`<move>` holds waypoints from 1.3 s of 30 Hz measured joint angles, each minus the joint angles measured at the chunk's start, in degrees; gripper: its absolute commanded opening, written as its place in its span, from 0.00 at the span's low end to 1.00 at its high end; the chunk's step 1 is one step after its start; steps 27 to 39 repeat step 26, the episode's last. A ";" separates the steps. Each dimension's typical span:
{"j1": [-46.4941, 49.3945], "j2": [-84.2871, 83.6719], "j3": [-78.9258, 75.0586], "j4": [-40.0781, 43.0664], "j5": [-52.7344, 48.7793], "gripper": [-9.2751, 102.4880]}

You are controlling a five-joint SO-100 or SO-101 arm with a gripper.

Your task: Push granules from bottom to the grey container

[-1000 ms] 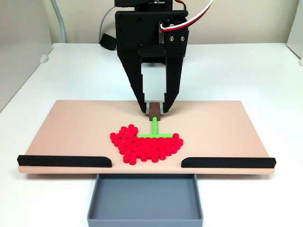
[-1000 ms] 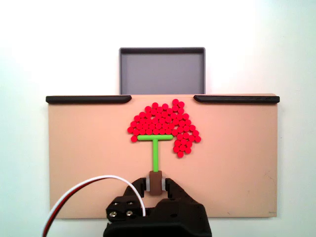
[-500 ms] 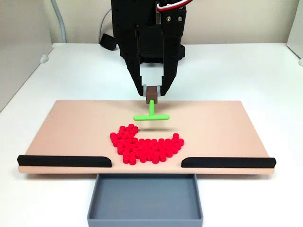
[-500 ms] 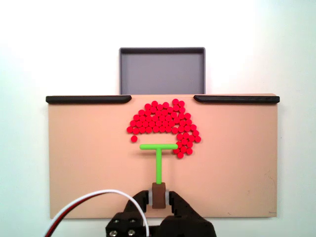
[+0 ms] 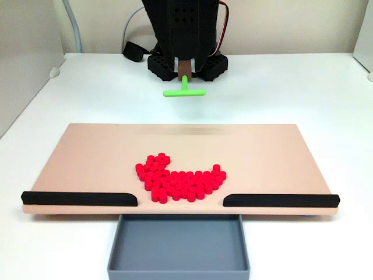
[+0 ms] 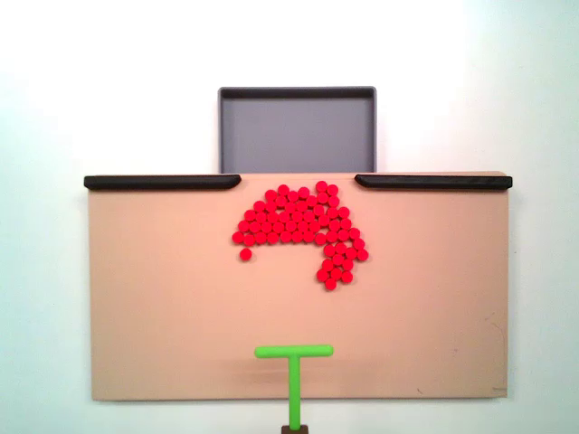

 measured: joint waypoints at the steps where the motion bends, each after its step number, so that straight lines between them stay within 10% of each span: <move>1: 0.00 0.79 0.79 0.09 -0.18 0.08; 39: -0.70 2.99 2.29 0.09 -0.53 0.08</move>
